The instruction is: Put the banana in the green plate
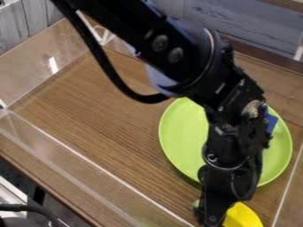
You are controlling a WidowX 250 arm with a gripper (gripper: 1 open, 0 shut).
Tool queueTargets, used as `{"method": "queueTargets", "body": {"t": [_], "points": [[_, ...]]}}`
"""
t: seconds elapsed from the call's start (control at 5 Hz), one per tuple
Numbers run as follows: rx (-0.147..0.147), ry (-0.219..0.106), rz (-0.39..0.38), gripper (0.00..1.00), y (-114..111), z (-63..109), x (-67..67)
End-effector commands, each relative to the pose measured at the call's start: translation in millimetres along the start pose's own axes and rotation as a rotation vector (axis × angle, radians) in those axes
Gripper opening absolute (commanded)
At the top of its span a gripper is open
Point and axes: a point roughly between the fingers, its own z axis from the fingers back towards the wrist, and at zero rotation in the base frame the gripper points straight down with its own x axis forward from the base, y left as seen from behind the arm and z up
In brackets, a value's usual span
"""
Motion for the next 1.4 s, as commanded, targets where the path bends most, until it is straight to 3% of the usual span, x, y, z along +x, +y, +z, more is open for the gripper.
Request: {"method": "queueTargets", "body": {"t": [0.0,1.2], "points": [[0.029,-0.043,-0.017,0.00,4.0,7.9,10.0],[0.012,-0.079,-0.055,0.00,-2.3,4.3,14.9]]}}
